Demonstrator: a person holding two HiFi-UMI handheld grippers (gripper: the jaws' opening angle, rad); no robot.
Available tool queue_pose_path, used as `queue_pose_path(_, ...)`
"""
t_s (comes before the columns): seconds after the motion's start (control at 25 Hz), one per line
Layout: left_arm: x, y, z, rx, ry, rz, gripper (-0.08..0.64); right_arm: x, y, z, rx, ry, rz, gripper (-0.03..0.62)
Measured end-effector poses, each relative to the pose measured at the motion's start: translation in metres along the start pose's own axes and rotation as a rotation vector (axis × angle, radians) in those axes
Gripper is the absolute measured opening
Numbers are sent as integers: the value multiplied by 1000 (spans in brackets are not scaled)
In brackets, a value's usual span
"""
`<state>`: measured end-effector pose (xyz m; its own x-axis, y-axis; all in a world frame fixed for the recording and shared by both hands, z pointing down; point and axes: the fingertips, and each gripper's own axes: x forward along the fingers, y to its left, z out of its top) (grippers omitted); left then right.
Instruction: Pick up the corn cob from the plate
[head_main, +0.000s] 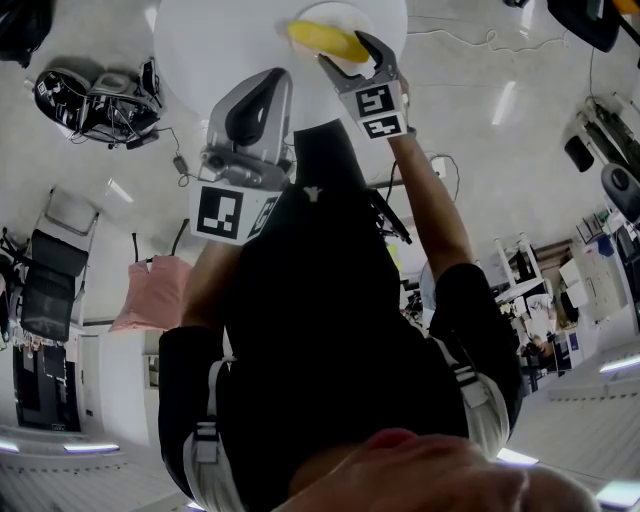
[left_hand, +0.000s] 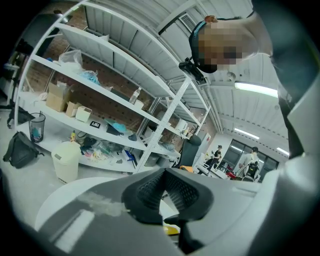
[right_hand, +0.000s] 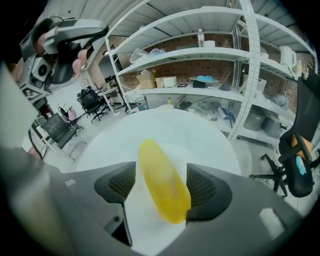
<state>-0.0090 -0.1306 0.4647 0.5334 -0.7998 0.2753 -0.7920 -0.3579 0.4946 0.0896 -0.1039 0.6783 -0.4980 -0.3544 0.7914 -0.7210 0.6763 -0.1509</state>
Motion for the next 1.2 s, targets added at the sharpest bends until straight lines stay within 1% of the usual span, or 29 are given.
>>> queue_pose_path(0.28,5,1,0,-2,-2,1,5,8,-2,-1,-61,22,22,341)
queue_pose_path(0.48,7,-1,-5,-4,11,4,5,16,1,-15,-116,78,57,341)
queue_pose_path(0.72,6,4,-10,-9,19,9,5,24,-5,-17,-175,99,27,341)
queue_pose_path(1.0,8,7,-10,-21,17,10,5,29,-14,-16,-193,126,2,339)
queue_pose_path(1.12,7,11,-9,-31,8,20,5,33,-13,-16,-193,130,2,327)
queue_pose_path(1.2,6,12,-10,-25,11,22,5,34,-11,-16,-200,134,7,314)
